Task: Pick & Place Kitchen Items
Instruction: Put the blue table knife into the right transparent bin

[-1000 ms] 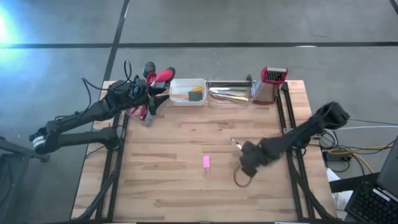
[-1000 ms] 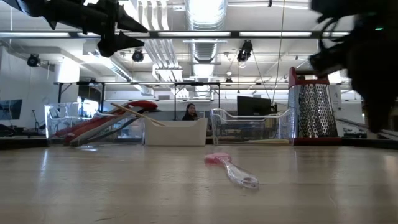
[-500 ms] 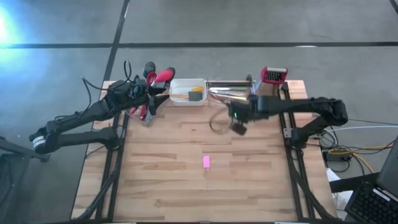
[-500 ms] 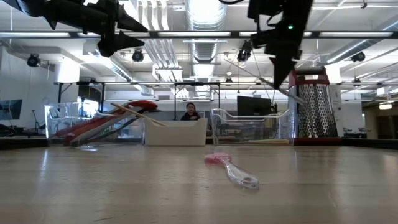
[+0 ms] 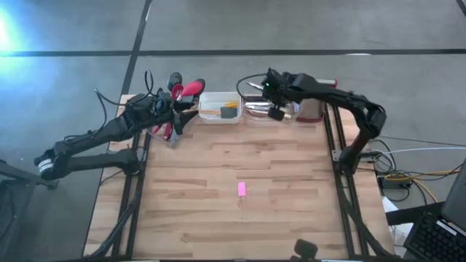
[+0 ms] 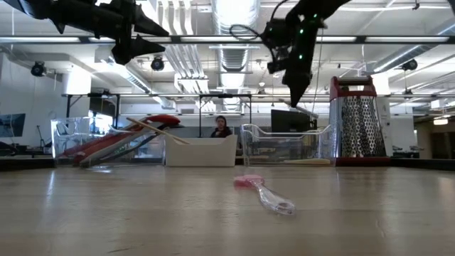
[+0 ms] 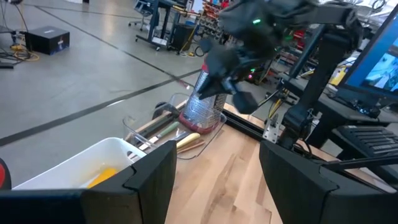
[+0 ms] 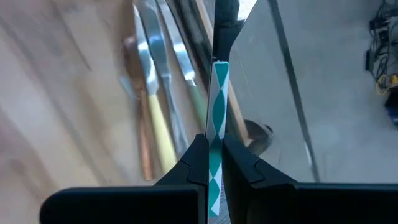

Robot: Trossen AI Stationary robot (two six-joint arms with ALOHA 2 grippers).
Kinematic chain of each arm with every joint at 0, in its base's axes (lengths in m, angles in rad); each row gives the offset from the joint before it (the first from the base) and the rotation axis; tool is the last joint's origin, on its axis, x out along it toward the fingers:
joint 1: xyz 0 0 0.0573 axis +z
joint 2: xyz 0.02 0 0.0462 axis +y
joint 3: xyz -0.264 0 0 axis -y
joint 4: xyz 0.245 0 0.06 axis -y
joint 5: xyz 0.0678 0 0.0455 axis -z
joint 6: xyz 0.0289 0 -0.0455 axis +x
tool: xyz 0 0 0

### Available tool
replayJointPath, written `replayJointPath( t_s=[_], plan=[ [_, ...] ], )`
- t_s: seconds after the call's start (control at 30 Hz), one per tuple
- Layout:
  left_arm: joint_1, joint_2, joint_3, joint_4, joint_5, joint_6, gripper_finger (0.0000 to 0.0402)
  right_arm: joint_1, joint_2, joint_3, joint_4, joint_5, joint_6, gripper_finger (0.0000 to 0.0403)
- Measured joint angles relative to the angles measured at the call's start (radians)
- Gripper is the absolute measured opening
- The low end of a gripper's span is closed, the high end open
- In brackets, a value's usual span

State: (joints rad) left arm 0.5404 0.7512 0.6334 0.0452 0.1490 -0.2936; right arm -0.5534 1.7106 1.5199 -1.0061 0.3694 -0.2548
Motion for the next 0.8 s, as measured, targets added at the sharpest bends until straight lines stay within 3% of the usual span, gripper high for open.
replayJointPath(
  t_s=[0.33,0.8],
  plan=[
    [0.001,0.000,0.000,0.000,0.000,0.003,0.0236,-0.074,0.174,0.019,-0.006,-0.030,-0.165,0.0011],
    [0.000,0.000,0.000,-0.001,-0.001,0.004,0.0236,-0.091,0.319,0.021,-0.028,-0.038,-0.218,0.0011]
  ],
)
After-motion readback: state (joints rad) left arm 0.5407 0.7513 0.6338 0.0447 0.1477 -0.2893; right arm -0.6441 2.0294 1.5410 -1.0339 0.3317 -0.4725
